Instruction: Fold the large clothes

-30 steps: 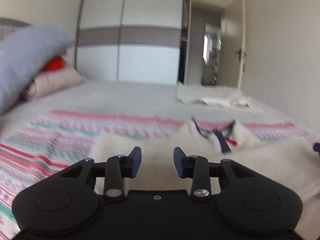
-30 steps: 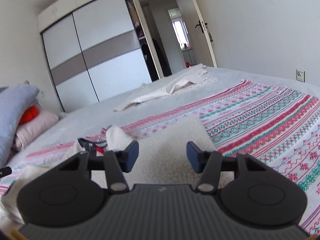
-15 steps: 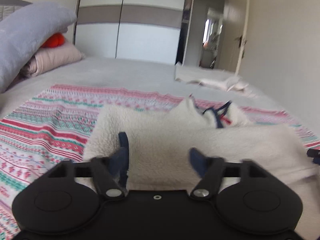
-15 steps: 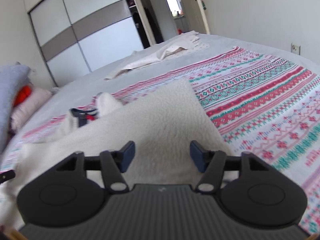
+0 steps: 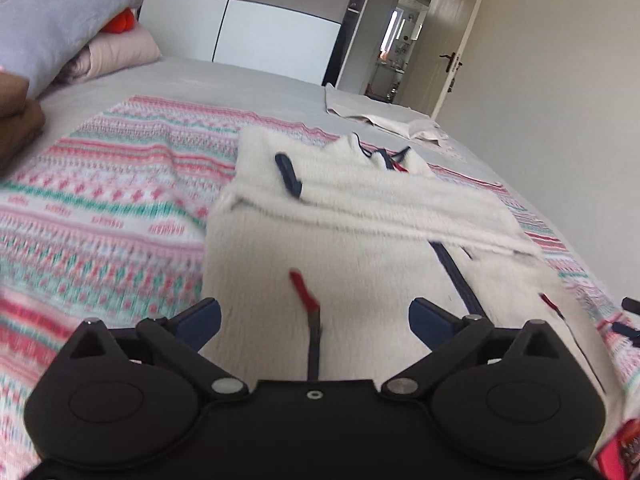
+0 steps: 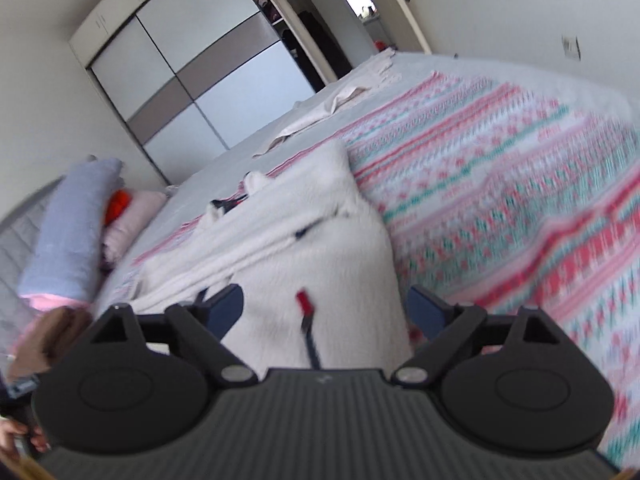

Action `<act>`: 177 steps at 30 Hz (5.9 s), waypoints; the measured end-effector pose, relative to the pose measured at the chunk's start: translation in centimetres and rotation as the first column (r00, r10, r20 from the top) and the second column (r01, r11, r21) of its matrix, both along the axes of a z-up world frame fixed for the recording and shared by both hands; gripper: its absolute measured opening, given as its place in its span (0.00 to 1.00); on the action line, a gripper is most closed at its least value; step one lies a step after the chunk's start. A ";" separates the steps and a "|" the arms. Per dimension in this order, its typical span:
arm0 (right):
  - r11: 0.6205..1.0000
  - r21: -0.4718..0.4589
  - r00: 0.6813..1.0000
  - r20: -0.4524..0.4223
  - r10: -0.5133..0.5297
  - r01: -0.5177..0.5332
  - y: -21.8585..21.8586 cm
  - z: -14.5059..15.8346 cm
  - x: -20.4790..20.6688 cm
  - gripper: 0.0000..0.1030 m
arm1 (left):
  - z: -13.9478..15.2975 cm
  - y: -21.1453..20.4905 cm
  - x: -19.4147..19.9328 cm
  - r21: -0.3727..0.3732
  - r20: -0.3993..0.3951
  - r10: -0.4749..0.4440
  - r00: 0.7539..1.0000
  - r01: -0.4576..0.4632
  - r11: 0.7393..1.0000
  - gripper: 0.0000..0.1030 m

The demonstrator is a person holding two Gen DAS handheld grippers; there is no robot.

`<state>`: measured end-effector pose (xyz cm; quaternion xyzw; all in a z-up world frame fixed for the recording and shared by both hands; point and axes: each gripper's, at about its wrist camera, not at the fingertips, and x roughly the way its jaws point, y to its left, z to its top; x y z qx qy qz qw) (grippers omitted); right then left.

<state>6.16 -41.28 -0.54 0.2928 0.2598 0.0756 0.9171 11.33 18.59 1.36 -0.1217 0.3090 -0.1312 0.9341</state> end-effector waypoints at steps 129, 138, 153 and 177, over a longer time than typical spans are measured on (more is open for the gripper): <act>0.838 -0.497 0.956 -0.058 -0.289 0.223 9.4 -0.2 46.4 0.26 | -3.7 -3.5 45.0 0.394 0.121 0.344 0.931 -0.363 0.844 0.98; 0.814 -0.560 0.987 0.124 -0.101 0.153 8.7 4.1 34.3 0.45 | 0.4 -4.8 33.9 0.256 0.267 0.174 0.948 -0.244 0.935 0.97; 0.893 -0.441 0.996 0.053 -0.079 0.094 7.4 1.2 23.4 0.46 | -2.1 4.0 21.8 -0.096 -0.061 0.302 0.951 -0.307 0.947 0.97; 0.951 -0.264 0.957 0.277 -0.084 0.160 10.5 -3.3 17.1 0.68 | -6.8 -3.6 19.9 -0.557 -0.192 0.317 0.929 -0.369 0.744 0.95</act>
